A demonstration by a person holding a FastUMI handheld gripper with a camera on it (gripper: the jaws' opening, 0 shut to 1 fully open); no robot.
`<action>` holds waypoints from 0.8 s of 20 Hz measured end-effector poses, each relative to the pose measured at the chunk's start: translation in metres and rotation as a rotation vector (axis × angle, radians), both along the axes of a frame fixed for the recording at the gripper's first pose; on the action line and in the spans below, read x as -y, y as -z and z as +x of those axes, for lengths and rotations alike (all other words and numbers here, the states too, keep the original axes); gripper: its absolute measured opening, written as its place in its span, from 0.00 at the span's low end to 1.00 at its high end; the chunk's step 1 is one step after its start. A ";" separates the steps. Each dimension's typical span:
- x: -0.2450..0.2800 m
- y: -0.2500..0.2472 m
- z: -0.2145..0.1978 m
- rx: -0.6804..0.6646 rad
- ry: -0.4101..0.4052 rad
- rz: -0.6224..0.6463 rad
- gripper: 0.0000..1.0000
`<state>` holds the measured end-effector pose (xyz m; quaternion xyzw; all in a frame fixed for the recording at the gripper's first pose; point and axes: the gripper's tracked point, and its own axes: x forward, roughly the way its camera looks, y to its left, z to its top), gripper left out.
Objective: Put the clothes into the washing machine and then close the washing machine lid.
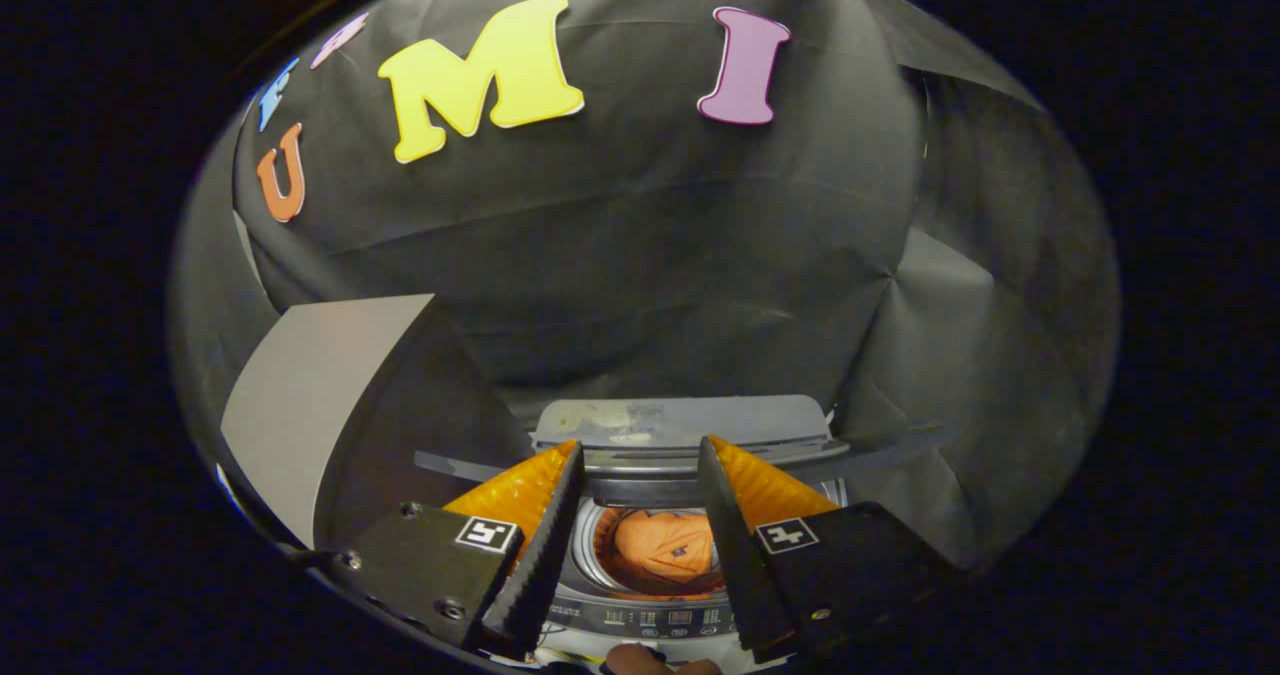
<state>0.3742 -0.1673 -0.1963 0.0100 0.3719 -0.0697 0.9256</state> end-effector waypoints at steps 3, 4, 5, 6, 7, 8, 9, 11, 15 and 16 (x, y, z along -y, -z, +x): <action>-0.002 0.010 -0.016 -0.028 0.006 -0.001 0.73; -0.003 0.015 -0.021 -0.042 0.013 0.002 0.73; 0.001 0.024 -0.030 -0.071 0.029 -0.004 0.74; 0.003 0.032 -0.038 -0.100 0.046 -0.002 0.75; 0.002 0.041 -0.045 -0.124 0.064 0.012 0.76; 0.002 0.049 -0.053 -0.143 0.071 0.028 0.76; 0.000 0.054 -0.057 -0.149 0.077 0.040 0.76; -0.003 0.057 -0.063 -0.152 0.086 0.041 0.76; -0.010 0.048 -0.075 -0.149 0.108 0.002 0.76; -0.013 0.043 -0.079 -0.146 0.113 -0.011 0.76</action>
